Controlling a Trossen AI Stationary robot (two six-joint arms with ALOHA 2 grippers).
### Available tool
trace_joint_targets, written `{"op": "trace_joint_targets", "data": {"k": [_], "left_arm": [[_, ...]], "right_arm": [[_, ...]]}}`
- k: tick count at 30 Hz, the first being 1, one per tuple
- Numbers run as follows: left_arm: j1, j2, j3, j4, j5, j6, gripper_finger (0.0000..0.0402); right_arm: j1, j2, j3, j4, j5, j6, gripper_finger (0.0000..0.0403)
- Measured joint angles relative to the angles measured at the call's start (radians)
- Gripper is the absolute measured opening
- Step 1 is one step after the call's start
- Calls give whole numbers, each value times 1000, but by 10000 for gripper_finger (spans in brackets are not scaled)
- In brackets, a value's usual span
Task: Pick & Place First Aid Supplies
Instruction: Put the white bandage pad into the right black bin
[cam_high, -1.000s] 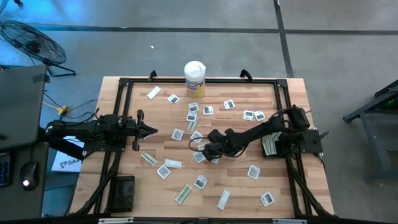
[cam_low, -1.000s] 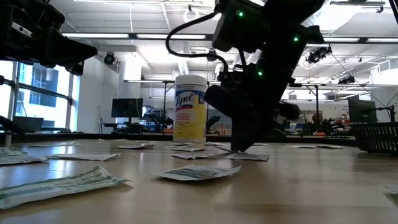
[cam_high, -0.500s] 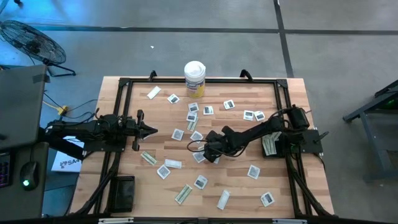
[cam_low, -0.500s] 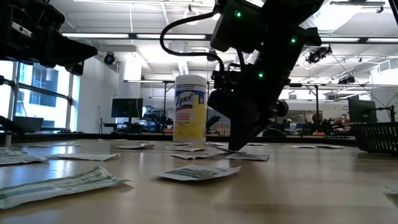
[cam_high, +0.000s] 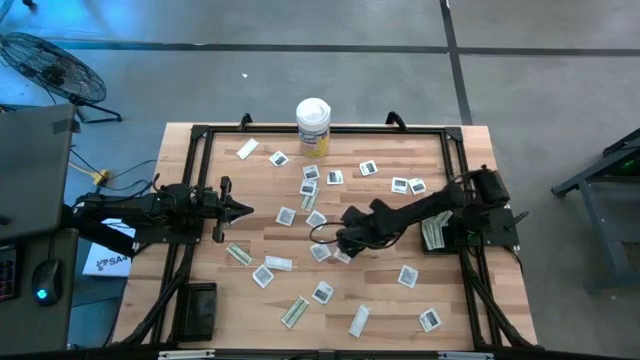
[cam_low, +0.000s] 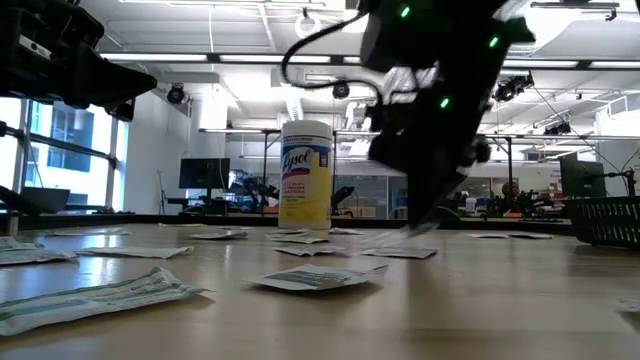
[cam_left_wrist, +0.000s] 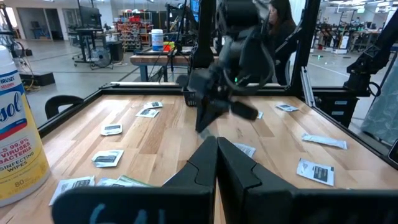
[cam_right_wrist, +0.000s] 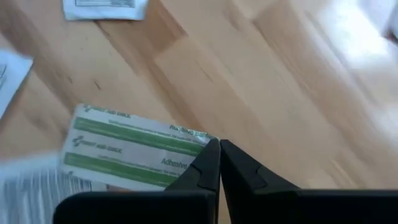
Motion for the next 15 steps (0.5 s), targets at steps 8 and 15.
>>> {"op": "trace_joint_targets", "data": {"k": [8,15], "left_arm": [[0,0,0,0,0,0,1],[0,0,0,0,0,0,1]], "right_arm": [[50,-245,0,-474,-96,51,3],[80,-418,-1,-877,-180,-41,2]]}}
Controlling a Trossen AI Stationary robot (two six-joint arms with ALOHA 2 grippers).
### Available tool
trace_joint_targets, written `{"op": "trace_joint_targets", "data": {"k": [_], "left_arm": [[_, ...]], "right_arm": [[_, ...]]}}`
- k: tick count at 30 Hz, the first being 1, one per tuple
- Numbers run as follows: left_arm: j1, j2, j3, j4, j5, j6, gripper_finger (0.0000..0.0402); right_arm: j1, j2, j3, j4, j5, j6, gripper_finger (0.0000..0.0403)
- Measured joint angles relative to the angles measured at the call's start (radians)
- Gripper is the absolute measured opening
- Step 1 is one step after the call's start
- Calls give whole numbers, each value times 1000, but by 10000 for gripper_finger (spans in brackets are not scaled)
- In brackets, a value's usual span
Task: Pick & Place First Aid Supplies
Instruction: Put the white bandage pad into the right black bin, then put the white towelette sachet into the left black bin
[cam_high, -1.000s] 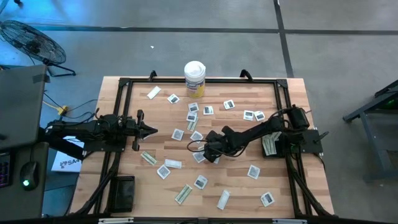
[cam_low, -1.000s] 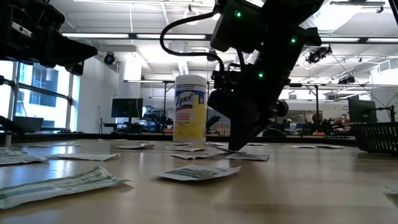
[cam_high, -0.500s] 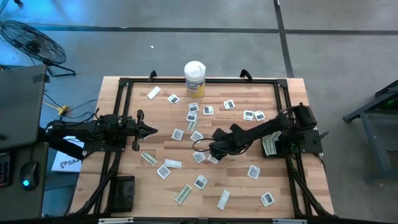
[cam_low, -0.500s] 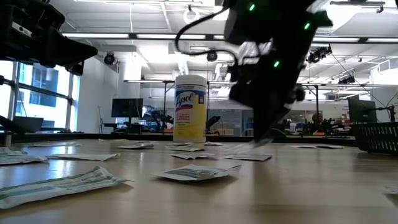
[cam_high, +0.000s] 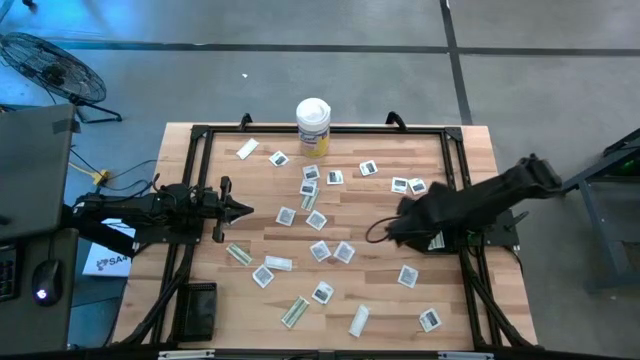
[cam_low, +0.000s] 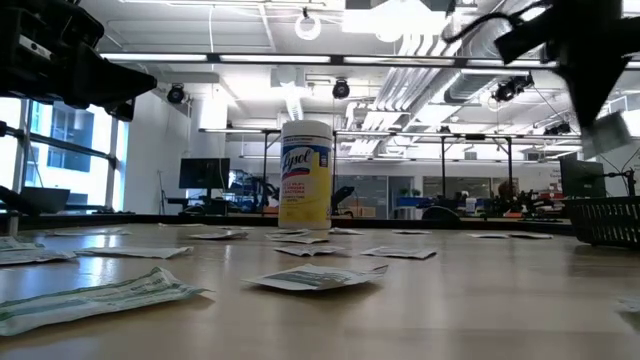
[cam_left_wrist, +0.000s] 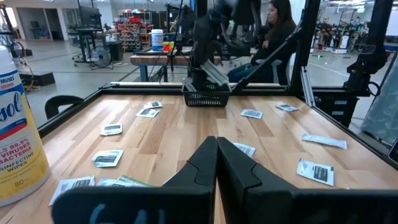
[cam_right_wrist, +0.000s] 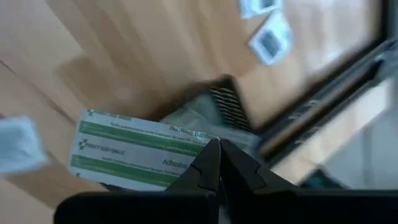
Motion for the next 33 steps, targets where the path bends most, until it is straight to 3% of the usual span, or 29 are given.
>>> {"op": "trace_joint_targets", "data": {"k": [4,7,15,21,28,33], "left_arm": [[0,0,0,0,0,0,1],[0,0,0,0,0,0,1],[0,0,0,0,0,0,1],[0,0,0,0,0,0,1],[0,0,0,0,0,0,1],[0,0,0,0,0,0,1]], "right_arm": [[7,-80,-81,93,67,-187,2],[-1,-101,-183,104,16,-283,1],[-5,-96,-400,229,-75,-288,8],[-14,-97,-355,264,-61,-383,25],[-20,-97,-230,173,-55,-408,85],[-20,-97,-104,343,2,-338,106]]}}
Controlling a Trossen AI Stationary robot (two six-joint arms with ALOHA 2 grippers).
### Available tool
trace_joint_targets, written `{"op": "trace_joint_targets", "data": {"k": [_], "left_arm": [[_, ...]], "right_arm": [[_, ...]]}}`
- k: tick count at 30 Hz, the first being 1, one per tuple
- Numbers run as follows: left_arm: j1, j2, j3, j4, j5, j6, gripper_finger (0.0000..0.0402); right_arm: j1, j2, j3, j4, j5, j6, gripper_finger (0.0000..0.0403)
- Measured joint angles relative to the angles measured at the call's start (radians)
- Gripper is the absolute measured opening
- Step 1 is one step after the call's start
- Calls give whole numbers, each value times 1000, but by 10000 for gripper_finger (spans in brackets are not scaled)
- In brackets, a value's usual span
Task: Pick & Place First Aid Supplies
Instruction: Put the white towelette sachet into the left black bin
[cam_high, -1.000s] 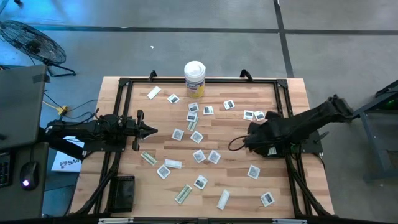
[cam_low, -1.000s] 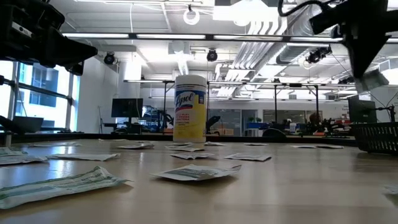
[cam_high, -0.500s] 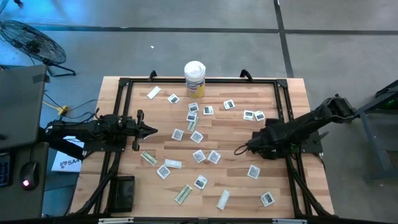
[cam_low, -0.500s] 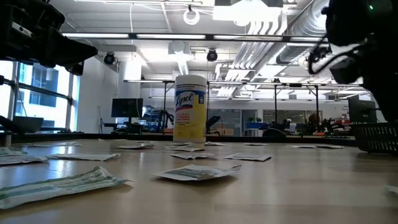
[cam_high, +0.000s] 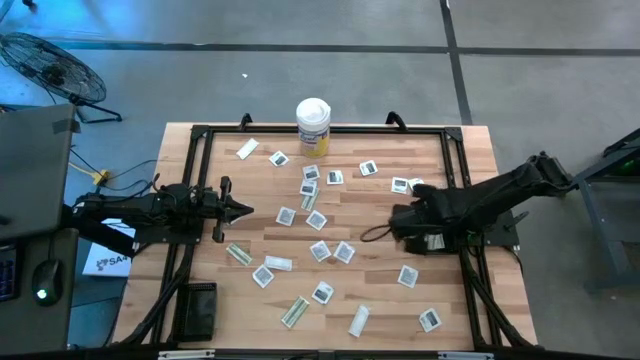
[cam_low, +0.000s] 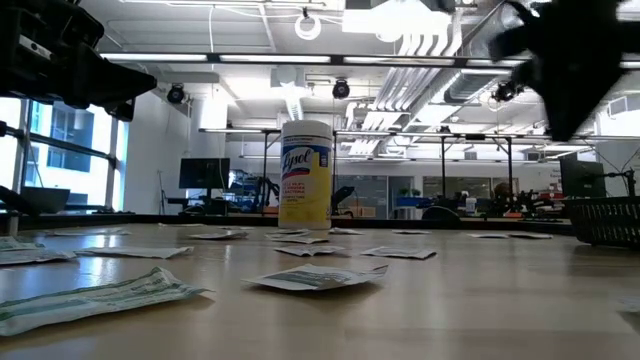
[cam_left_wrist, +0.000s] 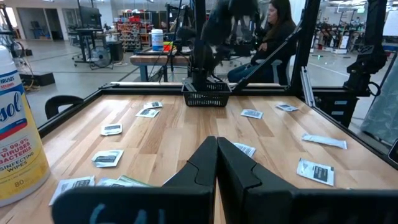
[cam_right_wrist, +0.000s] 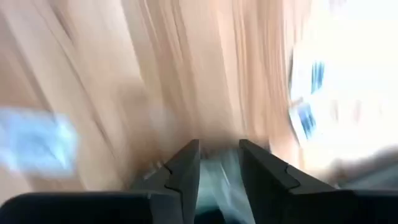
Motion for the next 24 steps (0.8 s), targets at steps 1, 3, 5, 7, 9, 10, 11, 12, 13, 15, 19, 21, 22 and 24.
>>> {"op": "trace_joint_targets", "data": {"k": [1,3,5,7,9,10,11,12,13,15,19,21,22,24], "left_arm": [[0,0,0,0,0,0,1],[0,0,0,0,0,0,1],[0,0,0,0,0,0,1],[0,0,0,0,0,0,1],[0,0,0,0,0,0,1],[0,0,0,0,0,0,1],[0,0,0,0,0,0,1],[0,0,0,0,0,0,1],[0,0,0,0,0,0,1],[0,0,0,0,0,0,1],[0,0,0,0,0,0,1],[0,0,0,0,0,0,1],[0,0,0,0,0,0,1],[0,0,0,0,0,0,1]], "right_arm": [[0,0,17,65,29,10,107],[0,0,39,204,93,4,107],[0,0,49,338,146,-32,106],[0,0,51,464,196,-116,102],[0,0,51,575,253,-208,98],[0,0,50,617,275,-246,95],[-3,0,47,660,285,-280,93],[-8,0,42,696,293,-316,90],[-15,0,35,726,299,-343,86],[-28,0,16,761,327,-361,80],[-64,0,-42,810,365,-364,69],[-90,0,-92,843,365,-363,67],[-102,0,-116,865,364,-359,67],[-128,0,-169,949,360,-348,67]]}}
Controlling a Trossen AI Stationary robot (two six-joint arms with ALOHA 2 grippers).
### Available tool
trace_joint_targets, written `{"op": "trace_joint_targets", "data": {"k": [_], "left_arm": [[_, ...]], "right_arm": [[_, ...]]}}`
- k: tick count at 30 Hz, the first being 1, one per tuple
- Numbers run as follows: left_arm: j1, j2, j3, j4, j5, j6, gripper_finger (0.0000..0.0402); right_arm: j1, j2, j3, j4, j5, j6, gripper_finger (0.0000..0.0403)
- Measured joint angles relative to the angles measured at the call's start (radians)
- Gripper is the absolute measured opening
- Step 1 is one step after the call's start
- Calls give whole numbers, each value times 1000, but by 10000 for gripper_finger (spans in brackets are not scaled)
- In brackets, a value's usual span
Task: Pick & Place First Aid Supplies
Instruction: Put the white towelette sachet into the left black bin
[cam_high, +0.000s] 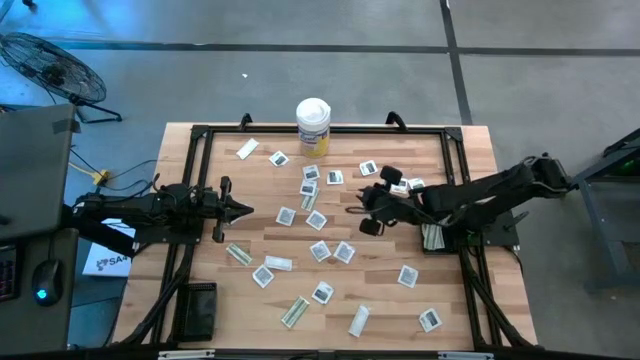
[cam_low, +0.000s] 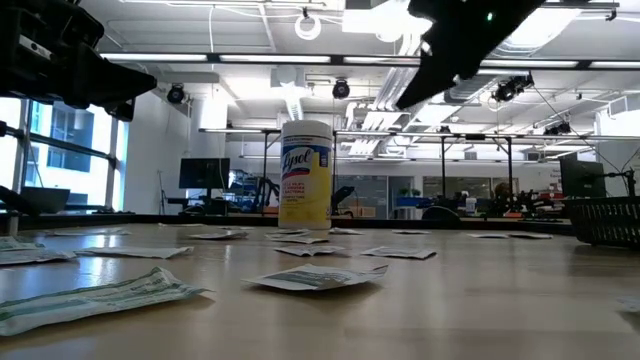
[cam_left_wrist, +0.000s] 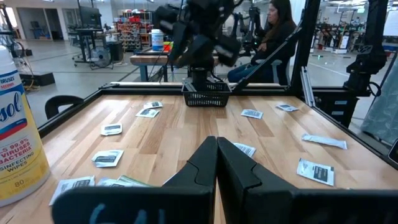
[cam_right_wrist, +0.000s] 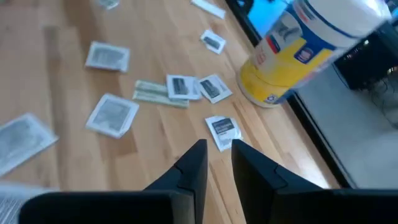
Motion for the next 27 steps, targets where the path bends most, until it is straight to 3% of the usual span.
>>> {"op": "trace_joint_targets", "data": {"k": [7,16,19,23,27], "left_arm": [[0,0,0,0,0,0,1],[0,0,0,0,0,0,1],[0,0,0,0,0,0,1],[0,0,0,0,0,0,1],[0,0,0,0,0,0,1]], "right_arm": [[-116,0,-87,232,-93,15,66],[-174,0,-90,284,-106,-52,62],[-183,0,-90,298,-163,-48,58],[-173,0,-90,310,-229,-33,53],[-138,0,-90,308,-230,-23,45]]}}
